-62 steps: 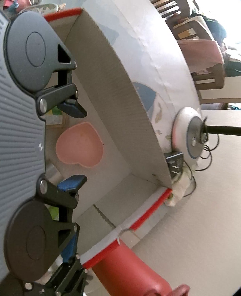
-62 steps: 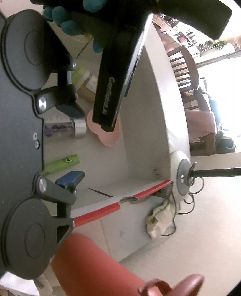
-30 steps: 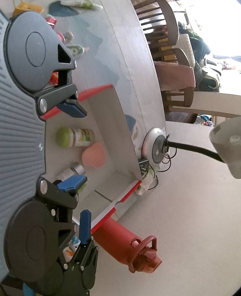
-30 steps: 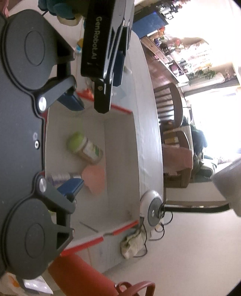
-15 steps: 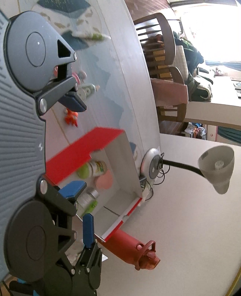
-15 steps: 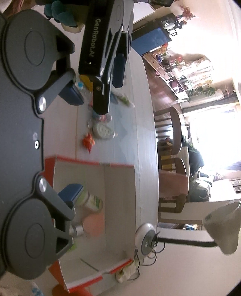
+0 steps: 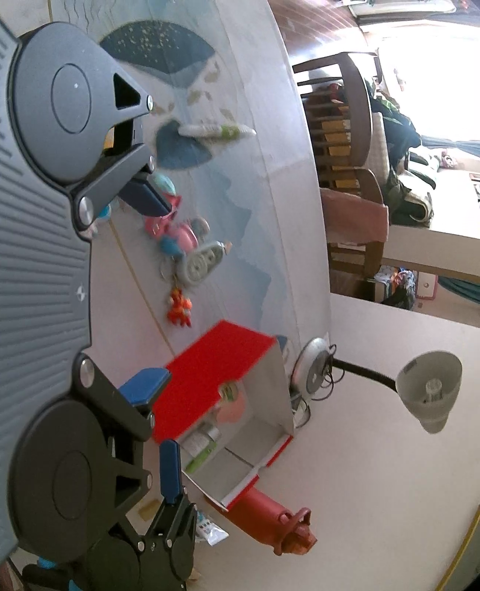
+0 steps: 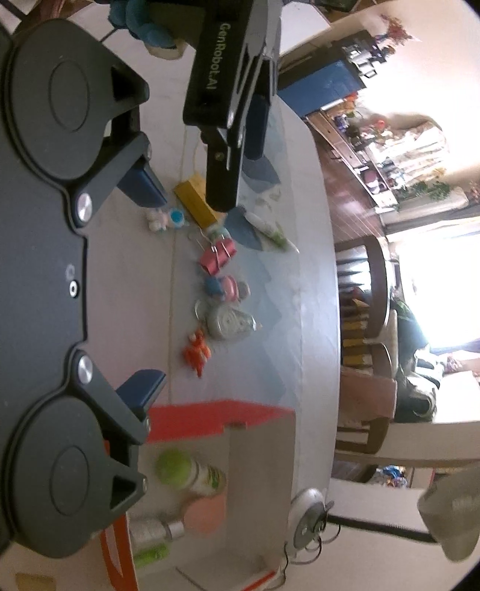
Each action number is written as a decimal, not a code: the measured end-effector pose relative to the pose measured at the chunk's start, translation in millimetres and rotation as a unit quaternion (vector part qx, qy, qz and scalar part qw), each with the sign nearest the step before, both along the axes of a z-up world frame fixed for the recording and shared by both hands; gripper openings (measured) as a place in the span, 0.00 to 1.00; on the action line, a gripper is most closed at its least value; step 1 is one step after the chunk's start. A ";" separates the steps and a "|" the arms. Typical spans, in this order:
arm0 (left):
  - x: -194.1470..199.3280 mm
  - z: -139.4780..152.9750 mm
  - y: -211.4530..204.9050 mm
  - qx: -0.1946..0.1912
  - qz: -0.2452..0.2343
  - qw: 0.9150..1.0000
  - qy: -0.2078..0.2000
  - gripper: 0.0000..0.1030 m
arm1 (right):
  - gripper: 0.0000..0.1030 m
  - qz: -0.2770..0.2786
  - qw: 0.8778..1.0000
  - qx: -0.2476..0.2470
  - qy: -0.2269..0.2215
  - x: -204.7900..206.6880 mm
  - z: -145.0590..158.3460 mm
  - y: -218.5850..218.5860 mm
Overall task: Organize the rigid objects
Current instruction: 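Withdraw both tools from the box back over the table, then grasp the yellow box with the left tool while the right tool grasps the astronaut figure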
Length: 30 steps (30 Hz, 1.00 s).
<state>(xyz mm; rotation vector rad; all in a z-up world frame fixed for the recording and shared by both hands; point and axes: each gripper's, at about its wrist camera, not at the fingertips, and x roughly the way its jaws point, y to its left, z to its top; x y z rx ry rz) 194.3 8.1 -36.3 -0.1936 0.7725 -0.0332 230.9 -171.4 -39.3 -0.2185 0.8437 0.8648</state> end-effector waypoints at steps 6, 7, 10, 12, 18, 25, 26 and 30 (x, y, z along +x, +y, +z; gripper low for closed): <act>-7.2 -17.6 29.8 -0.008 -0.004 1.000 0.005 0.99 | 0.91 0.025 0.999 -0.022 -0.009 -19.2 -10.4 34.4; -7.7 -21.1 34.8 -0.007 0.000 1.000 0.006 0.99 | 0.91 0.028 0.999 -0.025 -0.008 -21.0 -13.3 40.1; -8.3 -33.7 49.7 -0.005 0.007 1.000 0.012 1.00 | 0.91 0.030 0.999 -0.035 -0.006 -22.9 -23.1 55.5; -7.9 -43.1 60.3 -0.002 0.016 1.000 0.015 1.00 | 0.91 0.031 0.998 -0.046 -0.002 -23.2 -32.0 66.1; -1.1 -72.7 92.5 -0.009 0.055 0.998 0.037 1.00 | 0.88 0.028 0.997 -0.067 0.008 -20.0 -57.1 90.8; 16.8 -107.3 117.2 -0.035 0.075 0.994 0.076 1.00 | 0.81 0.056 0.995 -0.084 0.002 -20.7 -76.0 120.4; 19.0 -111.5 117.5 -0.030 0.074 0.994 0.077 1.00 | 0.79 0.062 0.994 -0.086 0.002 -20.5 -78.1 123.7; 24.7 -124.1 118.9 -0.014 0.073 0.994 0.084 1.00 | 0.71 0.068 0.992 -0.106 -0.019 -18.7 -88.4 136.4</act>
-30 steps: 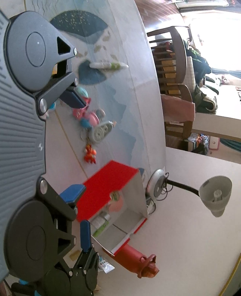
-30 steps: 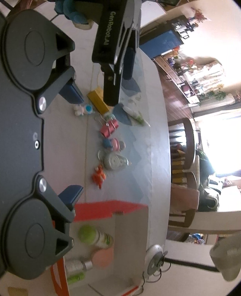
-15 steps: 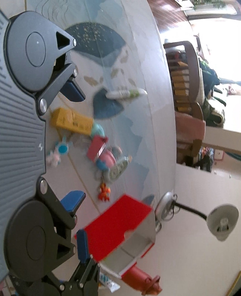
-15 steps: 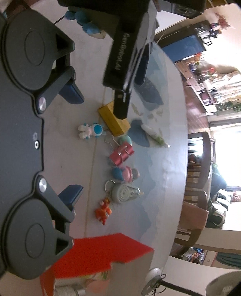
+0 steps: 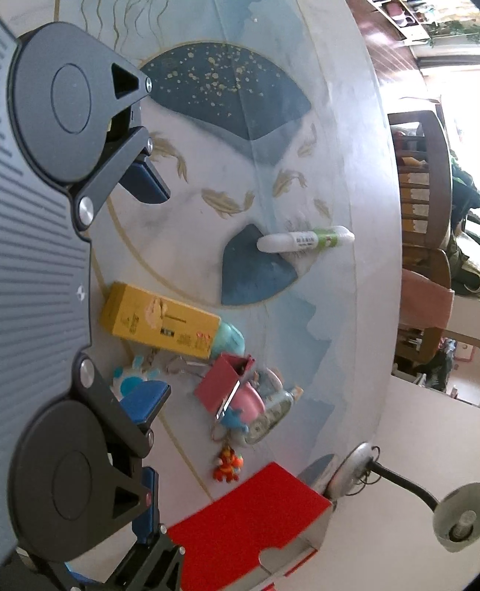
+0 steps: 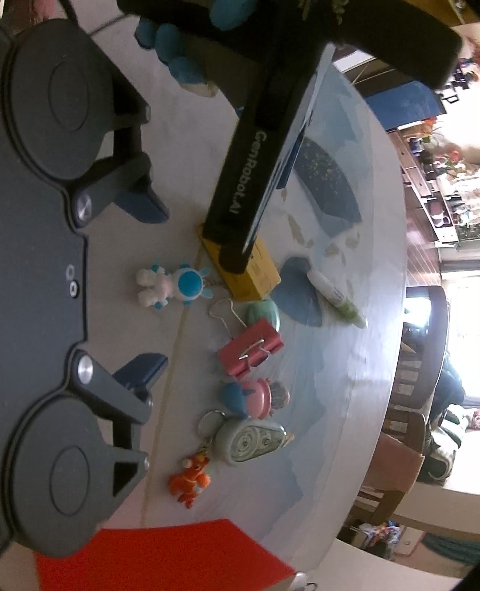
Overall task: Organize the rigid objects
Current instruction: 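Grasp the yellow box with the left tool while the right tool grasps the astronaut figure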
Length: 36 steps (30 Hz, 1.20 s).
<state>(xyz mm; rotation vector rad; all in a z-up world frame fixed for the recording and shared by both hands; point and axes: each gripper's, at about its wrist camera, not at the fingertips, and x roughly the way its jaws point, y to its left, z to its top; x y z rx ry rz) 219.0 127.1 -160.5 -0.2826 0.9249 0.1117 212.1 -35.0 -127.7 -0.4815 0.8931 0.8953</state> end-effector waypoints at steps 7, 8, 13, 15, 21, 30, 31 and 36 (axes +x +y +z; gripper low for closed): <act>4.6 -12.6 2.2 0.005 -0.005 1.000 -0.003 0.99 | 0.56 0.003 1.000 -0.008 0.018 11.0 -15.5 9.9; 4.9 -13.4 1.9 0.006 -0.007 1.000 -0.004 0.99 | 0.54 0.002 1.000 -0.008 0.019 11.9 -16.4 10.5; 7.1 -14.0 -0.9 0.018 -0.009 1.000 -0.012 0.94 | 0.45 0.004 1.000 -0.007 0.018 13.8 -19.6 11.8; 8.1 -14.2 -2.0 0.018 -0.011 1.000 -0.013 0.87 | 0.42 0.007 1.000 -0.007 0.015 13.6 -19.6 12.9; 7.6 -14.2 -7.3 0.019 -0.028 0.999 -0.019 0.70 | 0.29 0.016 1.000 -0.005 0.012 10.8 -19.5 14.6; 3.9 -15.7 -10.8 0.001 -0.033 0.999 -0.024 0.39 | 0.27 0.006 1.000 0.002 0.008 8.9 -16.4 9.0; 3.8 -15.7 -11.7 0.001 -0.033 0.999 -0.023 0.35 | 0.27 0.003 1.000 0.002 0.007 8.7 -15.7 6.9; 3.2 -14.8 -18.2 0.015 -0.038 0.999 -0.016 0.30 | 0.27 -0.022 0.999 0.005 0.035 12.8 -13.7 -8.3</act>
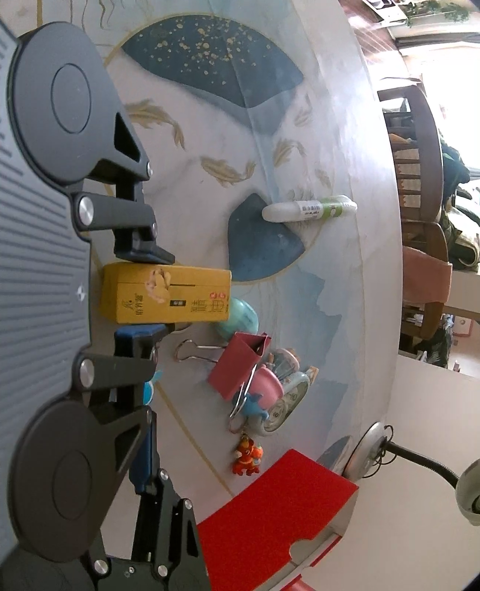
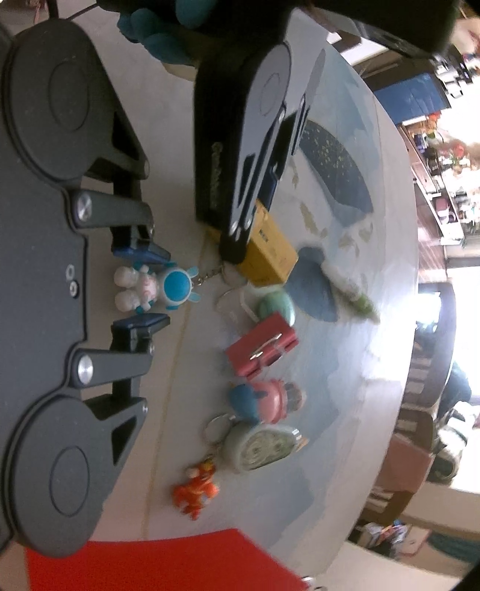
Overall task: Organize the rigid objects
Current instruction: 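Grasp the yellow box with the left tool while the right tool grasps the astronaut figure, then lift the yellow box and astronaut figure with both tools toward the red box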
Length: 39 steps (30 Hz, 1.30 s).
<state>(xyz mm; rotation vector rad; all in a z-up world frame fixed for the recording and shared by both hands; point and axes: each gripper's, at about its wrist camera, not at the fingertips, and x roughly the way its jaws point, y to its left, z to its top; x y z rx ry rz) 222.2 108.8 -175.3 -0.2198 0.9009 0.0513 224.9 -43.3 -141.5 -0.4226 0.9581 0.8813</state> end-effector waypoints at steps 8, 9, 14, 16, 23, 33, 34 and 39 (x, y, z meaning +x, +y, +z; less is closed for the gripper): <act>-9.4 4.5 -7.3 -0.011 0.009 1.000 0.015 0.29 | 0.27 -0.035 0.999 0.022 0.035 2.6 18.0 -39.0; -10.5 5.4 -8.2 -0.014 0.012 1.000 0.017 0.29 | 0.26 -0.037 0.998 0.025 0.037 2.1 21.6 -44.9; -20.8 14.5 -10.4 -0.032 0.036 0.998 0.030 0.29 | 0.26 -0.059 0.995 0.034 0.069 6.6 33.0 -70.7; -25.7 19.9 -13.9 -0.034 0.040 0.998 0.031 0.29 | 0.24 -0.064 0.994 0.039 0.074 7.9 38.7 -82.5; -39.7 43.5 -30.9 -0.045 0.049 0.998 0.021 0.29 | 0.24 -0.071 0.994 0.050 0.067 12.2 56.5 -117.7; -45.3 71.5 -60.9 -0.052 0.047 0.998 -0.001 0.29 | 0.24 -0.087 0.990 0.092 0.057 32.1 95.7 -157.2; -44.8 74.6 -63.9 -0.054 0.046 0.998 -0.004 0.29 | 0.24 -0.088 0.990 0.096 0.055 34.6 100.0 -160.2; -38.5 92.4 -78.7 -0.061 0.040 0.997 -0.020 0.28 | 0.24 -0.095 0.987 0.122 0.044 54.2 128.2 -178.2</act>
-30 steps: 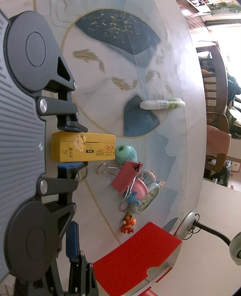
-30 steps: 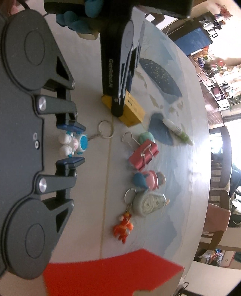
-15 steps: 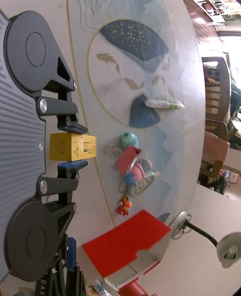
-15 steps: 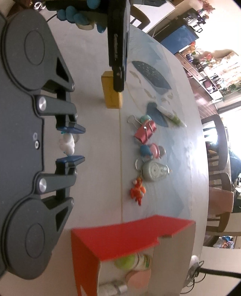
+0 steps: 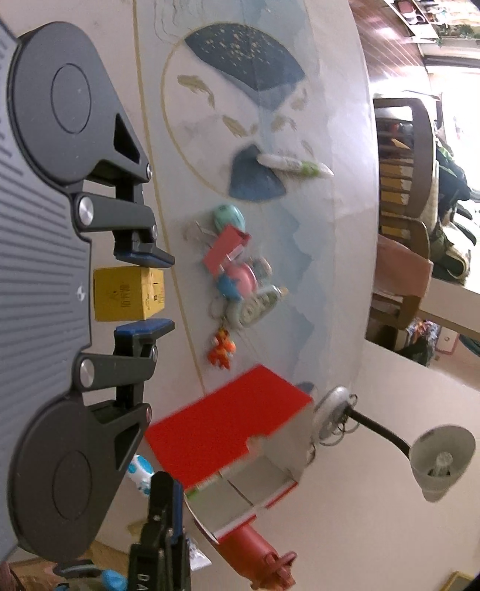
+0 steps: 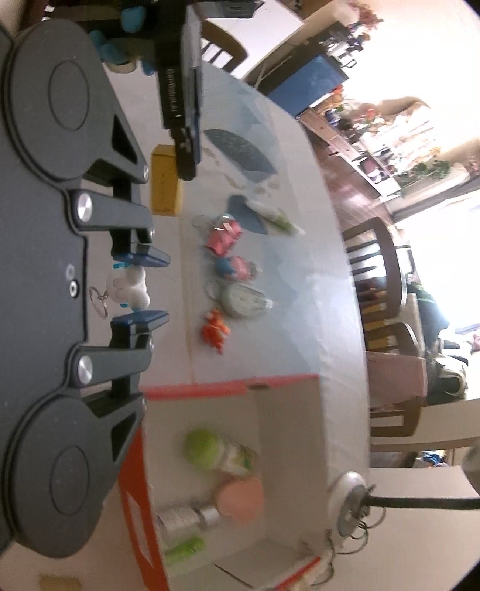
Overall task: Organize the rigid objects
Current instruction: 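Lift the yellow box and astronaut figure with both tools toward the red box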
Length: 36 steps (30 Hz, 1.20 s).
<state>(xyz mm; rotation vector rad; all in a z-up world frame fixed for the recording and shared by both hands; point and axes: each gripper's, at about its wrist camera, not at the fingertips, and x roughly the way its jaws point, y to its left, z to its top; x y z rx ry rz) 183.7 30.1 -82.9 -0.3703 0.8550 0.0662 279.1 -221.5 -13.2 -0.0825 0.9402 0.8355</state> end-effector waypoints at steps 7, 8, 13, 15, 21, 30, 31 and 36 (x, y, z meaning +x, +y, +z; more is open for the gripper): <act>25.1 35.3 -32.4 0.005 -0.036 0.999 -0.033 0.28 | 0.24 -0.017 0.999 0.029 -0.036 32.8 33.3 -22.1; 29.1 38.9 -36.1 0.005 -0.041 0.998 -0.037 0.28 | 0.24 -0.020 0.998 0.031 -0.043 36.1 35.6 -24.4; 58.0 58.1 -65.6 0.017 -0.072 0.996 -0.057 0.15 | 0.23 -0.038 0.996 0.028 -0.070 61.9 42.4 -42.1; 71.5 66.3 -79.8 0.016 -0.087 0.994 -0.065 0.15 | 0.23 -0.046 0.996 0.024 -0.073 72.8 39.7 -48.7; 109.1 79.1 -123.3 0.033 -0.126 0.988 -0.082 0.15 | 0.22 -0.072 0.994 0.014 -0.076 102.3 29.0 -75.3; 122.2 36.0 -134.7 0.045 -0.125 0.991 -0.005 0.15 | 0.23 -0.080 0.995 0.009 -0.061 127.8 11.5 -100.8; 119.5 30.8 -134.6 0.046 -0.119 0.992 0.002 0.15 | 0.23 -0.078 0.995 0.010 -0.059 129.0 9.9 -100.6; 108.6 0.5 -127.4 0.022 -0.085 0.995 0.054 0.15 | 0.23 -0.069 0.996 0.009 -0.057 133.0 6.2 -101.4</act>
